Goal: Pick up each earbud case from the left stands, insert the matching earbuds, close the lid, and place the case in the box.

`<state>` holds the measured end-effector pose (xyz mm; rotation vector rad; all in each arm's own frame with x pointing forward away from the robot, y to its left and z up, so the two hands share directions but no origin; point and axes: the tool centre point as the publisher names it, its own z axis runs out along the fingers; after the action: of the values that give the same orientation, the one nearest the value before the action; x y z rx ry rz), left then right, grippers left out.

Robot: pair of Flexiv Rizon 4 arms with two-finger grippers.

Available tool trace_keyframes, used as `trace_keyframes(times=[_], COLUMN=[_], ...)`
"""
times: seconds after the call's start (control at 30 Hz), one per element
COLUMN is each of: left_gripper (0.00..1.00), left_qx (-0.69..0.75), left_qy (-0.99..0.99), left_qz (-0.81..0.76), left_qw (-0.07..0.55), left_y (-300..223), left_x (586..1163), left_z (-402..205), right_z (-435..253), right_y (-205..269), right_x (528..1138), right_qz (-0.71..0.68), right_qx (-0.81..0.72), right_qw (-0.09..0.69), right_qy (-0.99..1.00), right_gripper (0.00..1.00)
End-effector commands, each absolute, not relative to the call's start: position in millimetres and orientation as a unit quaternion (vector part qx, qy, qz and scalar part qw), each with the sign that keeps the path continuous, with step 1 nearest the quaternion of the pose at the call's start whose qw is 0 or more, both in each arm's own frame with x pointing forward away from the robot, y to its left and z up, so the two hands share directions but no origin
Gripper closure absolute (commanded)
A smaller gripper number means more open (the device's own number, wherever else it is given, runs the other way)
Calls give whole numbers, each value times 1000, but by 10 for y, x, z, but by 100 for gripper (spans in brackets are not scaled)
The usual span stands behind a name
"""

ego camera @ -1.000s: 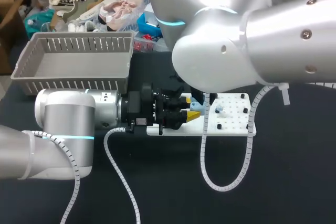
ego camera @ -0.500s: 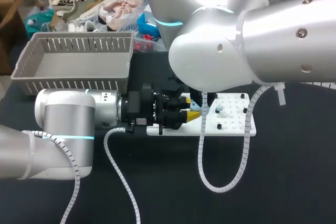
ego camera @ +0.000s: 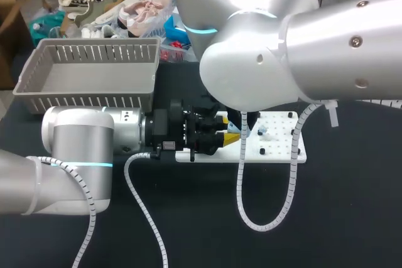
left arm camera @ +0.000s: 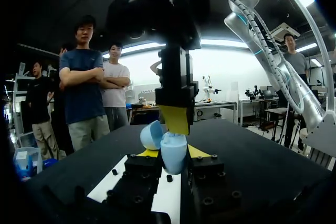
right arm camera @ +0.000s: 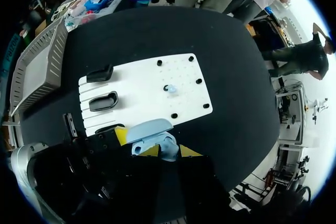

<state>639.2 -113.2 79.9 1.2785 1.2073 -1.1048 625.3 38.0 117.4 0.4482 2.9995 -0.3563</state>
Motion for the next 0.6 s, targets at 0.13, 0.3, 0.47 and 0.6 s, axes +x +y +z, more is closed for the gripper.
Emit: trace_keyframes(times=[0.13, 0.3, 0.47, 0.6], left_gripper=[100, 100, 100, 100], left_qx=[530, 530, 530, 530], left_qy=[501, 501, 501, 501], left_qz=[-458, -458, -458, -458], left_qw=[508, 508, 508, 508], left_y=[-1135, -1135, -1135, -1135], left_x=[6400, 6400, 6400, 6400], left_z=[794, 794, 794, 794], right_z=[1162, 1166, 1211, 1348], right_y=[378, 381, 383, 370], right_x=[6255, 6252, 6232, 6186], right_qz=[-116, -115, -111, -97], right_qx=[149, 148, 149, 154], right_qw=[42, 43, 51, 67], right_qy=[981, 981, 981, 981], right_gripper=[72, 63, 62, 61])
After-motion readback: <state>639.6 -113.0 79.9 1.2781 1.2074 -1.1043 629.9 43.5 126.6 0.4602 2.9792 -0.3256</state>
